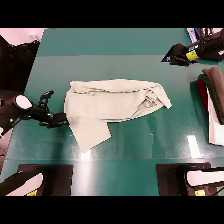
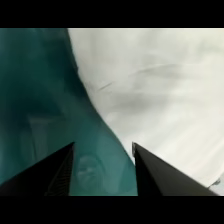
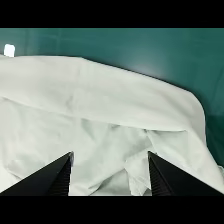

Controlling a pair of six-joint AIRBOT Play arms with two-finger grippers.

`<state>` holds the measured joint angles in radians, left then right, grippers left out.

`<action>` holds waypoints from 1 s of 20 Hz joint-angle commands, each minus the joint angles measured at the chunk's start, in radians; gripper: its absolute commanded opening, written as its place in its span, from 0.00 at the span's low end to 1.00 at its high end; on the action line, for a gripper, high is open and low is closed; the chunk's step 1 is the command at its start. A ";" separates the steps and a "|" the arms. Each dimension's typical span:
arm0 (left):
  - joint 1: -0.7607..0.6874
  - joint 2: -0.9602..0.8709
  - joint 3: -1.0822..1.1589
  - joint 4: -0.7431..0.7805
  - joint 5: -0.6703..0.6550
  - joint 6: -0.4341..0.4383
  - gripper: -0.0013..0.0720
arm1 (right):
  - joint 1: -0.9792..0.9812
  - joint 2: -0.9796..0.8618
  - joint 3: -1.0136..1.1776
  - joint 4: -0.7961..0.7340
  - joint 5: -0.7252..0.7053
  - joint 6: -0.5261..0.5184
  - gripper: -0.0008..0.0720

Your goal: Fold the shirts.

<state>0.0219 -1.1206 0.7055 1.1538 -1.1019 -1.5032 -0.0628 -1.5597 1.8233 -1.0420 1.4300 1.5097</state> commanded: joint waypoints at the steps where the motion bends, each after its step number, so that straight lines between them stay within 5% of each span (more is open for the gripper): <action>1: 0.000 0.005 -0.046 -0.065 0.121 -0.002 0.61 | 0.000 0.000 0.001 0.000 0.039 -0.001 0.73; 12: 0.000 -0.075 -0.037 -0.180 0.232 -0.041 0.60 | -0.002 0.000 0.001 -0.002 0.114 -0.023 0.73; 13: 0.000 -0.075 -0.022 -0.180 0.231 -0.037 0.46 | -0.002 0.000 0.001 -0.018 0.140 -0.035 0.73; 14: 0.000 -0.074 -0.002 -0.180 0.218 -0.005 0.09 | -0.002 0.000 0.001 -0.054 0.168 -0.036 0.73; 20: 0.000 -0.060 0.182 -0.159 0.060 0.089 0.05 | -0.039 0.055 -0.203 -0.246 0.158 -0.037 0.73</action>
<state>0.0219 -1.1835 0.8089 0.9962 -0.9615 -1.4696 -0.0814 -1.5322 1.7283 -1.2041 1.5974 1.4765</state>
